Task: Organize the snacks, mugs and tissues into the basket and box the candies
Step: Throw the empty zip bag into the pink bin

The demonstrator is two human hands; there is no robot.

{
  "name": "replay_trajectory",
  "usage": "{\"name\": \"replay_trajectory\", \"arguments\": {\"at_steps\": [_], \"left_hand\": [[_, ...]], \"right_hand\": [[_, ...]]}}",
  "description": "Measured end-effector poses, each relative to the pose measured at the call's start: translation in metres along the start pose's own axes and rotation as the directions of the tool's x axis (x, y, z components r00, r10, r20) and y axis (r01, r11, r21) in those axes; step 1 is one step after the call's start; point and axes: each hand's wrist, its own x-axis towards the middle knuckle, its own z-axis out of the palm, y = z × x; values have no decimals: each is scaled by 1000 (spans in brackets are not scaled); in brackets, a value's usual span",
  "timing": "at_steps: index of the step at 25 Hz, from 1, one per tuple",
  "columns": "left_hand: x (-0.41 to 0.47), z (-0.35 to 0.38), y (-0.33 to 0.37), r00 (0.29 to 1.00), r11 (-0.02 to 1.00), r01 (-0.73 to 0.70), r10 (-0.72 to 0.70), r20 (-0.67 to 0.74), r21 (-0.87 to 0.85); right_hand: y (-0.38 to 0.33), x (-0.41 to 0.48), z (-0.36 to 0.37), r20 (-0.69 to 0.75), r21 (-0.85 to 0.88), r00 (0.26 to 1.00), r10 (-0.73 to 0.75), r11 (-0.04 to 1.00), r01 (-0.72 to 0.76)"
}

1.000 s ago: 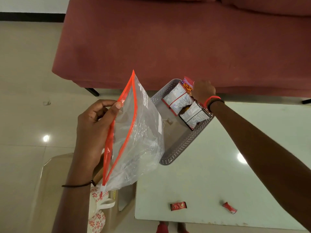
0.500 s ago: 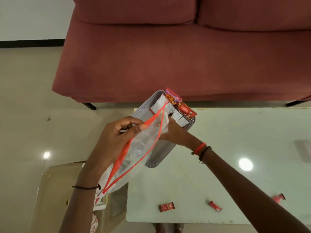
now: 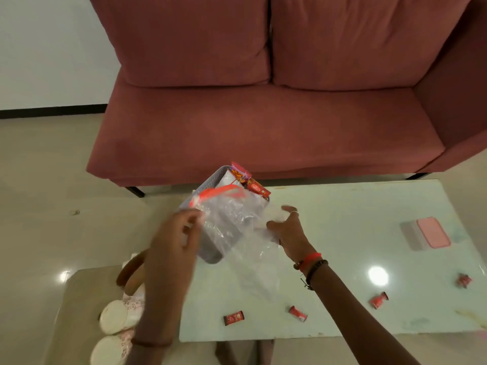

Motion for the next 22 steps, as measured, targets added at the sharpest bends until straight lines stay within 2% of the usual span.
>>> {"name": "replay_trajectory", "arguments": {"at_steps": [2, 3, 5, 7, 9, 11, 13, 16, 17, 19, 21, 22], "left_hand": [[-42, 15, 37, 974, 972, -195, 177, 144, 130], [-57, 26, 45, 956, 938, -243, 189, 223, 246], [-72, 40, 45, 920, 865, -221, 32, 391, 451], [-77, 48, 29, 848, 836, -176, -139, 511, 520], [-84, 57, 15, 781, 917, -100, -167, 601, 385], [-91, 60, 14, 757, 985, 26, -132, 640, 173], [-96, 62, 13, 796, 992, 122, -123, 593, 42], [-110, 61, 16, 833, 989, 102, -141, 535, 103], [-117, 62, 18, 837, 986, 106, -159, 524, 130], [-132, 66, 24, 834, 970, 148, -228, 503, 193], [-146, 72, 33, 821, 943, 221, -317, 475, 248], [-154, 74, 39, 804, 931, 298, -363, 472, 209]], "right_hand": [[-6, -25, -12, -19, -70, 999, -28, 997, 27], [-7, -37, -17, -4, -101, 999, -35, 994, 34], [-6, -57, -29, 41, -160, 998, -42, 986, 48], [-3, -72, -39, 153, -123, 988, 2, 992, 17], [1, -87, -45, 339, 0, 936, 95, 995, -101], [8, -100, -49, 492, 99, 856, 161, 966, -239], [12, -110, -52, 578, 164, 788, 209, 917, -364], [14, -125, -66, 575, 130, 771, 272, 901, -415], [15, -131, -73, 547, 48, 790, 275, 932, -358], [21, -141, -87, 440, -212, 881, 175, 973, -87], [30, -156, -105, 263, -400, 961, -85, 897, 189], [35, -165, -115, 226, -411, 955, -192, 870, 272]]}}
